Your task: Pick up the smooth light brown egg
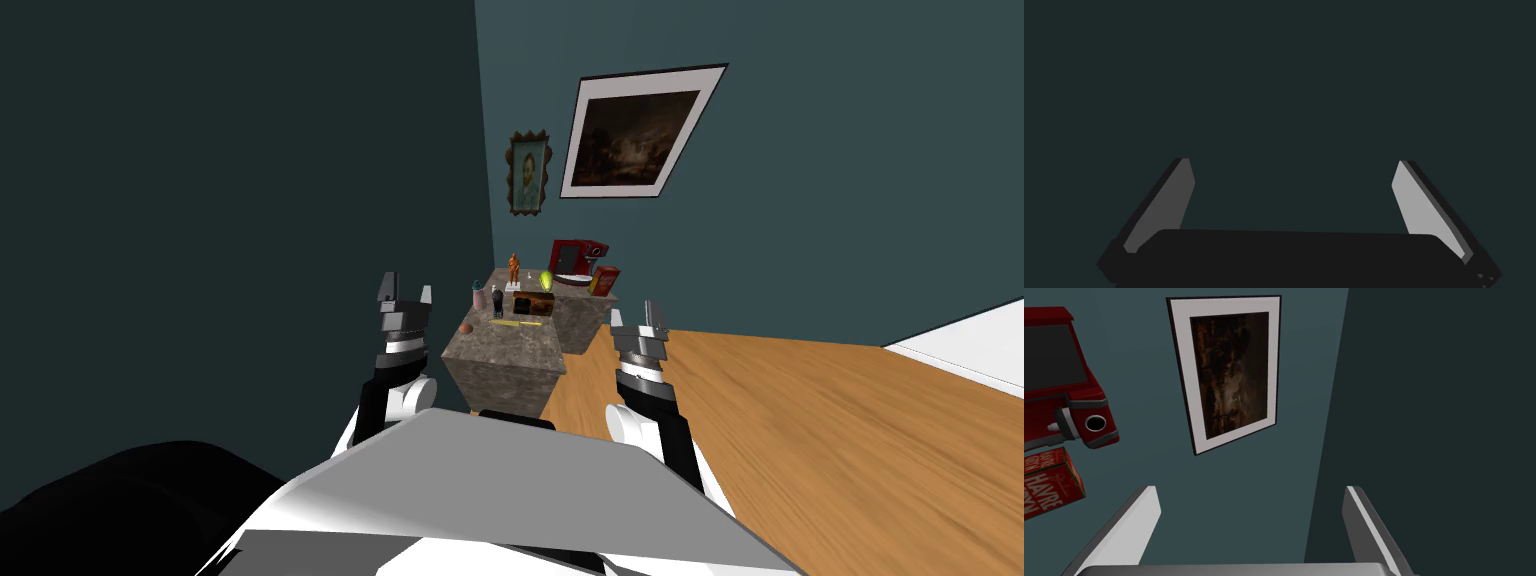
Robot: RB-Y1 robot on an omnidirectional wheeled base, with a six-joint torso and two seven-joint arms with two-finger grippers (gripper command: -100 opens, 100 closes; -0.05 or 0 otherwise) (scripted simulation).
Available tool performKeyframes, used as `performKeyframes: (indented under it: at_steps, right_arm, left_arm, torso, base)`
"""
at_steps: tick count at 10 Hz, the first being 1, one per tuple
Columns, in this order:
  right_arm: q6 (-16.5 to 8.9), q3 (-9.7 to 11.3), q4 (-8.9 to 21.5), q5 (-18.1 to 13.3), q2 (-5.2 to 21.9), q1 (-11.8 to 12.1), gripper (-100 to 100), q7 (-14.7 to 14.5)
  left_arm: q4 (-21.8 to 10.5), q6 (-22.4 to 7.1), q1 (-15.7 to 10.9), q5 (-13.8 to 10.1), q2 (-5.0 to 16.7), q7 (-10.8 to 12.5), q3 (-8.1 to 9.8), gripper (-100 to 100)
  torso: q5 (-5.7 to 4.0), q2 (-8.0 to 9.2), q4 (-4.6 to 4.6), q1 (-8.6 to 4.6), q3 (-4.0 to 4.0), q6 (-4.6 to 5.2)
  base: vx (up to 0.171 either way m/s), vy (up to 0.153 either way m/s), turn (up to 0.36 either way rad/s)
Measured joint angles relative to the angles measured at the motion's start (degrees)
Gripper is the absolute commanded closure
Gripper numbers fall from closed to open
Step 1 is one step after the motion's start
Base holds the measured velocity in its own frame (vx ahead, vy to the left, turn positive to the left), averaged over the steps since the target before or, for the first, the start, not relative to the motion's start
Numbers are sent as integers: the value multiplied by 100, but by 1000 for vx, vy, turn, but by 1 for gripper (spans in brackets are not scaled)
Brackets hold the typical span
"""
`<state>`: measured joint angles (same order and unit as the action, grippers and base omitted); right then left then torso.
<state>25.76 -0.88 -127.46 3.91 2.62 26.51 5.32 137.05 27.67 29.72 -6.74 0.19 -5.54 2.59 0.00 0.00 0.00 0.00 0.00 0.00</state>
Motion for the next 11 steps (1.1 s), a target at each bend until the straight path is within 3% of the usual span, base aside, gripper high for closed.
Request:
performKeyframes:
  at_steps: [3, 8, 11]
  right_arm:
    - [0, 1, 0, 0, -1, -1, 0, 0]
    - [0, 1, 0, 0, -1, -2, 0, 0]
    - [0, 1, 0, 0, -1, -1, 0, 0]
  left_arm:
    - [-121, -256, -144, 42, 338, 42, 33, -100]
    - [-596, -995, -652, 142, 868, 168, 184, -100]
    - [-832, -1447, -910, 204, 1063, 225, 255, -100]
  torso:
    - [-4, 25, 5, -17, 14, 1]
    - [-6, 36, 8, -25, 21, 2]
    - [-5, 28, 6, -21, 16, 1]
  base:
    - [-70, -50, -10]
    - [-89, -68, -24]
    - [-66, -50, -35]
